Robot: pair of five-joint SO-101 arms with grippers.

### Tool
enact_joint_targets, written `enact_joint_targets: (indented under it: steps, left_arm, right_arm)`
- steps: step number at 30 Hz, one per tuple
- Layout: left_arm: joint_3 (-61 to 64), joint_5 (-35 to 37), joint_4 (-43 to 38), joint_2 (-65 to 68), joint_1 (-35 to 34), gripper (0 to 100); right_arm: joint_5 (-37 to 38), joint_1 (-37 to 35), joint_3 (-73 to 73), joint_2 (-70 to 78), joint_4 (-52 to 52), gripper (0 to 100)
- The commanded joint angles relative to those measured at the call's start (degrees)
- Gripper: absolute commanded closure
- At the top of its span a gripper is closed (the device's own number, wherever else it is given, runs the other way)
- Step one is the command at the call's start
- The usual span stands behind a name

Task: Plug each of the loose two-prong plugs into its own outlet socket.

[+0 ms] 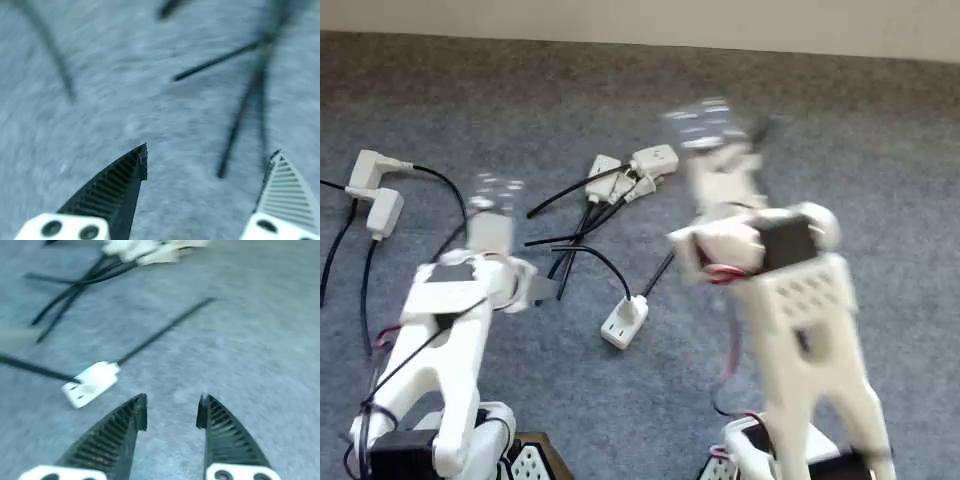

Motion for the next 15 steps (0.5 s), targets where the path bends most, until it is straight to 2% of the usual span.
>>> enact_joint_targets:
  steps: [1, 4, 7, 15]
  left_arm:
    - [-8.0, -10.9, 13.8, -1.9, 15.4, 63]
    - [-9.2, -15.1, 20.3, -2.2, 23.8, 63]
    - [-9.1, -16.7, 20.3, -2.2, 27.2, 63]
    - [-12.0, -14.9, 17.6, -1.9, 30.0, 63]
  right_arm:
    - [0.9, 8.8, 17.4, -8.2, -9.3, 83.7]
    - [3.6, 12.3, 33.5, -12.1, -18.9, 83.7]
    - [5.0, 13.8, 45.3, -14.4, -26.1, 83.7]
    - [4.8, 13.8, 52.7, -15.2, -33.5, 83.7]
